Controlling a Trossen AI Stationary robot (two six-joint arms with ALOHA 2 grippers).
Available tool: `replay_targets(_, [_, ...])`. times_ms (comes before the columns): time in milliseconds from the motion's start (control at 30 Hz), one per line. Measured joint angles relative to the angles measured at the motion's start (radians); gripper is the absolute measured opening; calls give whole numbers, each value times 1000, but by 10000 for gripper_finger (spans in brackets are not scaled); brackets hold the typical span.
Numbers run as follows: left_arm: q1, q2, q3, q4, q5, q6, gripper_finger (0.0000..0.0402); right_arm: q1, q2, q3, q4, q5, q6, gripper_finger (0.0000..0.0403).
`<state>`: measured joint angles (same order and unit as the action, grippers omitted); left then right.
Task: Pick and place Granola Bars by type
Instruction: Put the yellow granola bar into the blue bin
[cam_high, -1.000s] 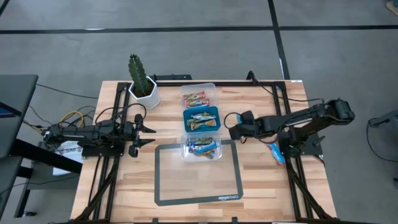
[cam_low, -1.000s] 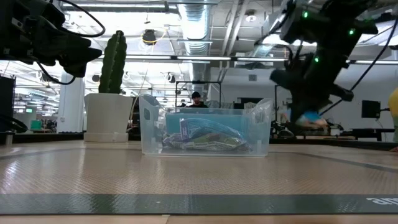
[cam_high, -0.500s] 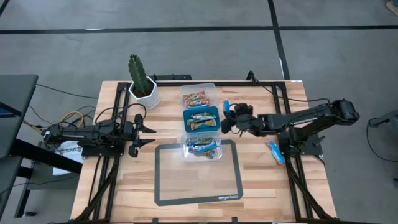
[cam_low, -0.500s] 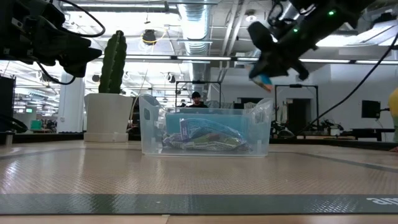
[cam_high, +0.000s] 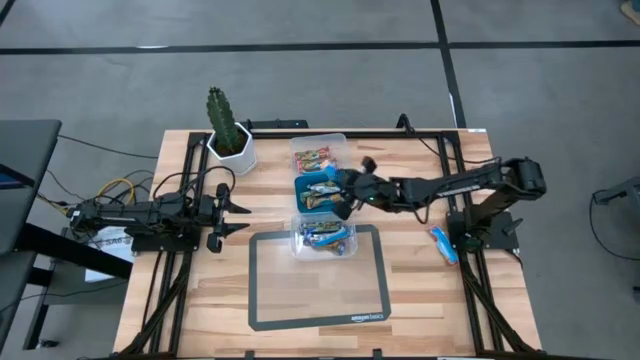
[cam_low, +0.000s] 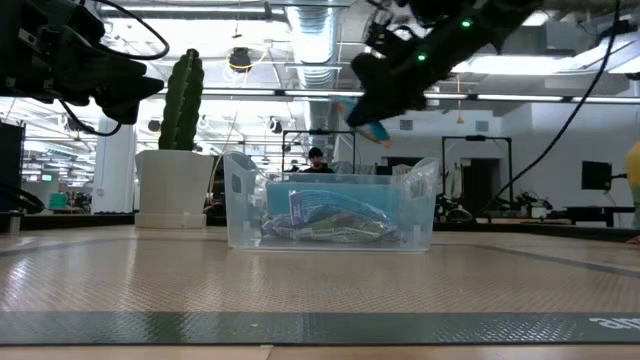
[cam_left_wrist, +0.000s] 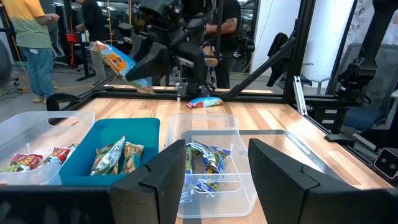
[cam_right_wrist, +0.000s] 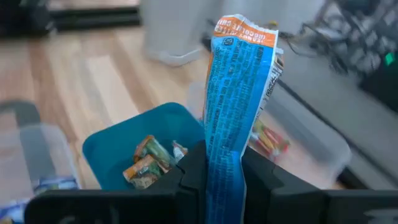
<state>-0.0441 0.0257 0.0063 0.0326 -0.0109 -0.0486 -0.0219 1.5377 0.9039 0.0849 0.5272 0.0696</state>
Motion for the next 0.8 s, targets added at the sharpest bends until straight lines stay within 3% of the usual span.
replay_targets(400, [0,0,0,0,0,0,168,2,171,263,-317,-140,-405,57])
replay_targets(800, [0,0,0,0,2,0,168,-6,254,384,-554,-136,-525,57])
